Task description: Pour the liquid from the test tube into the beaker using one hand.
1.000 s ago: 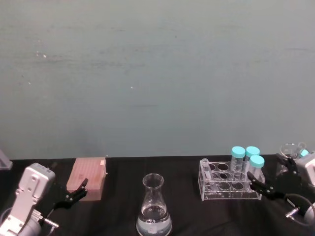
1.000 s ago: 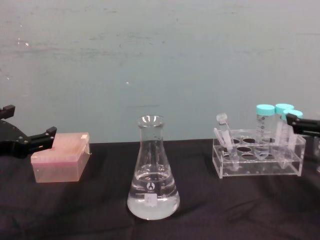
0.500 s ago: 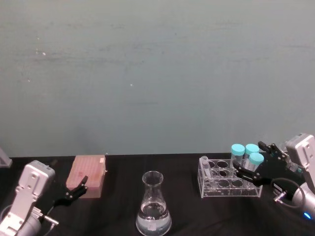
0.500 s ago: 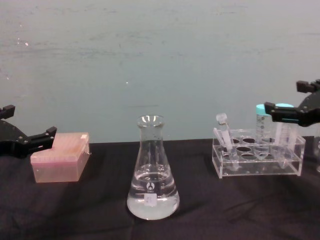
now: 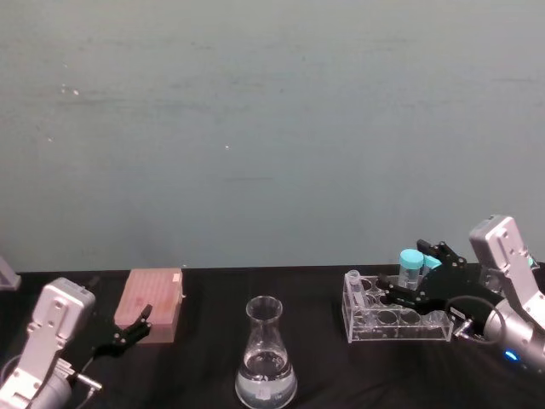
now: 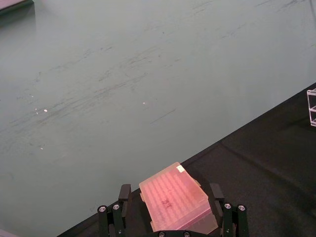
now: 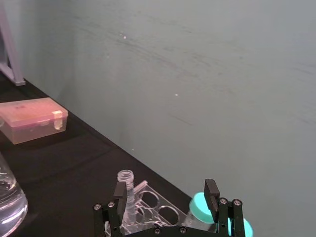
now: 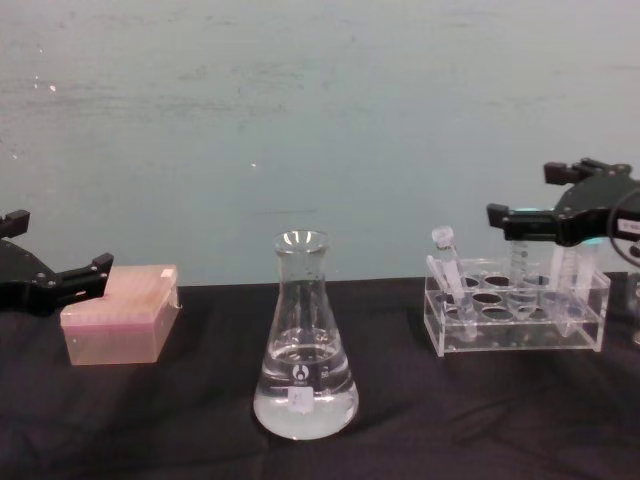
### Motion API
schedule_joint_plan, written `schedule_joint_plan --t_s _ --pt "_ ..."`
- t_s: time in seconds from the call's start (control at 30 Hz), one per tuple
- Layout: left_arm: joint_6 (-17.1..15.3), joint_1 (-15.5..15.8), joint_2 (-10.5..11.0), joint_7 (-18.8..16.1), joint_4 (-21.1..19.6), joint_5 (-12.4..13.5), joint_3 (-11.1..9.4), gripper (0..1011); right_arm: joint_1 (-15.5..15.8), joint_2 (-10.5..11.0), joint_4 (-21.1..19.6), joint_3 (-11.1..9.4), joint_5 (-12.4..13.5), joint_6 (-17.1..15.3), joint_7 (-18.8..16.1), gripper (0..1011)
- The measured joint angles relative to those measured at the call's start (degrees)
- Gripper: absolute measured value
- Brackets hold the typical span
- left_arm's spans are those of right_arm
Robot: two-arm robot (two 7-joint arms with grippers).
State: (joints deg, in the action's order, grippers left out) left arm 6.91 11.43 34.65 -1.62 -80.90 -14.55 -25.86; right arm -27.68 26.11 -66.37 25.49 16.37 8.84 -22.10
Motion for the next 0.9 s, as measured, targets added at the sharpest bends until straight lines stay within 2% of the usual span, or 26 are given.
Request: schedule_joint_plan --t_s 0.23,0.4,0.63,0.9 --pt "0.0 0.0 0.0 0.0 0.0 0.0 0.0 1000 -2.4 -1.9 3.6 0.5 -0.3 0.1 -3.5 1000" --pt "0.0 0.0 0.0 0.0 0.0 0.0 0.0 1000 -5.0 -4.1 8.2 1.1 -0.8 0.6 -6.6 1000" --pt "0.0 0.0 0.0 0.0 0.0 0.0 0.0 1000 -7.1 -5.8 12.0 1.3 -1.8 1.1 -8.9 1000" --pt "0.0 0.0 0.0 0.0 0.0 0.0 0.0 1000 -8.4 -7.3 14.8 1.3 -3.0 1.5 -10.2 1000"
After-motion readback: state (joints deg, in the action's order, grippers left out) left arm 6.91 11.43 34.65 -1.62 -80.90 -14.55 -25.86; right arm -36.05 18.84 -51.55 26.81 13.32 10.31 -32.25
